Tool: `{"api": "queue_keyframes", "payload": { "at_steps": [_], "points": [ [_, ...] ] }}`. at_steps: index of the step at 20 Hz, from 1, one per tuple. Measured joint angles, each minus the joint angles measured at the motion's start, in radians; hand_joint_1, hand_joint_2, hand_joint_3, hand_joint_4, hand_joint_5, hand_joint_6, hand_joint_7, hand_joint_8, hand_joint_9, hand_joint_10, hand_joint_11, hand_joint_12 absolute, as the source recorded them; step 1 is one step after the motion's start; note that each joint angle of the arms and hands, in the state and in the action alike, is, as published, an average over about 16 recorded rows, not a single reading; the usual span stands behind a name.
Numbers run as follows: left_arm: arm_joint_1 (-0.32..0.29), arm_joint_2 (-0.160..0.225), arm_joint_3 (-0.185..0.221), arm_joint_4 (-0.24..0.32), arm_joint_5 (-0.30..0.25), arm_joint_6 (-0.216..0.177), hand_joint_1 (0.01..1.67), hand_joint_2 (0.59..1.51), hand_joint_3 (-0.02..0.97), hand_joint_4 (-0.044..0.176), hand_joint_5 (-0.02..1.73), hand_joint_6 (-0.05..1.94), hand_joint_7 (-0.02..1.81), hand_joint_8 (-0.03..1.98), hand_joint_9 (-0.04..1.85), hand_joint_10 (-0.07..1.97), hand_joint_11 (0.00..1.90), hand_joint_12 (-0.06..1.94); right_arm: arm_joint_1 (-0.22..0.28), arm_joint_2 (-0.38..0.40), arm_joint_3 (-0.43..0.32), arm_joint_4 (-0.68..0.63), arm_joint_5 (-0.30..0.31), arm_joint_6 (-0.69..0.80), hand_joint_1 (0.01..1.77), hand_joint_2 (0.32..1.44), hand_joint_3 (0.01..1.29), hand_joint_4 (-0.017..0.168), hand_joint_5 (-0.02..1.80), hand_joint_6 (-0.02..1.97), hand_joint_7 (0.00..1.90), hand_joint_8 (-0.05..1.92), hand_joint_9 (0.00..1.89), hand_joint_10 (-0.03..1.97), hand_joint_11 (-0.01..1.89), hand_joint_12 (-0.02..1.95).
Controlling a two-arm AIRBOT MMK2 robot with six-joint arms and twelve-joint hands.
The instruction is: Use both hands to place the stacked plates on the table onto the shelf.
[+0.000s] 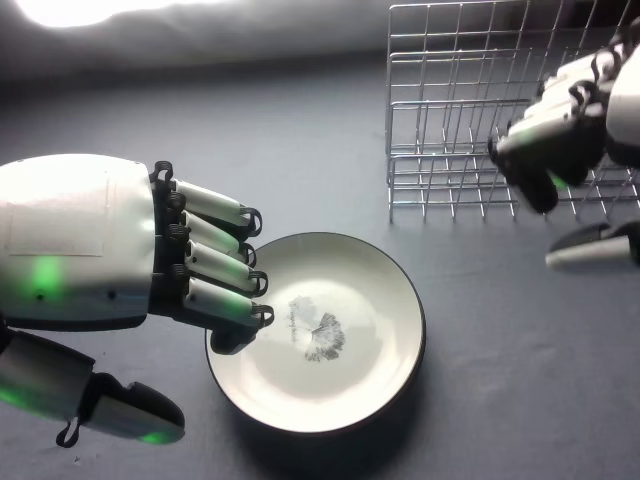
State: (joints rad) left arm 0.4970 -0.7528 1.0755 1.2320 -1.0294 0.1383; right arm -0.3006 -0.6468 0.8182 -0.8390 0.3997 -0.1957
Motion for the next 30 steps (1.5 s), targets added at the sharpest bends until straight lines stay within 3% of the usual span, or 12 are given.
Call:
{"api": "queue_keyframes", "payload": {
  "at_steps": [8,13,23,30],
  "points": [
    [-0.003,0.004,0.002,0.012,-0.005,-0.014,0.04,1.132,0.047,0.002,0.11,0.21,0.12,0.25,0.11,0.23,0.07,0.27,0.005,-0.006,0.015,-0.01,0.0,-0.025,0.11,1.29,0.04,0.003,0.31,0.34,0.36,0.4,0.3,0.49,0.06,1.08],
    [-0.017,0.015,0.008,0.038,-0.014,-0.047,0.02,1.125,0.019,0.002,0.05,0.0,0.04,0.0,0.03,0.0,0.02,0.03,0.01,-0.014,0.027,-0.02,-0.005,-0.042,0.02,1.32,0.02,0.003,0.29,0.03,0.34,0.02,0.27,0.12,0.01,0.96],
    [-0.049,0.03,0.015,0.16,-0.009,-0.142,0.02,1.127,0.017,0.0,0.05,-0.01,0.06,-0.01,0.04,0.0,0.04,0.03,0.017,-0.022,0.036,-0.022,-0.02,-0.046,0.02,1.32,0.02,0.002,0.28,0.02,0.34,0.01,0.28,0.11,0.02,0.97],
    [-0.025,0.005,0.02,0.257,0.018,-0.167,0.02,1.128,0.017,-0.002,0.07,-0.01,0.07,0.0,0.05,0.0,0.04,0.03,0.018,-0.022,0.036,-0.023,-0.017,-0.057,0.02,1.32,0.02,0.002,0.27,0.02,0.33,0.01,0.29,0.1,0.02,0.97]
  ]
}}
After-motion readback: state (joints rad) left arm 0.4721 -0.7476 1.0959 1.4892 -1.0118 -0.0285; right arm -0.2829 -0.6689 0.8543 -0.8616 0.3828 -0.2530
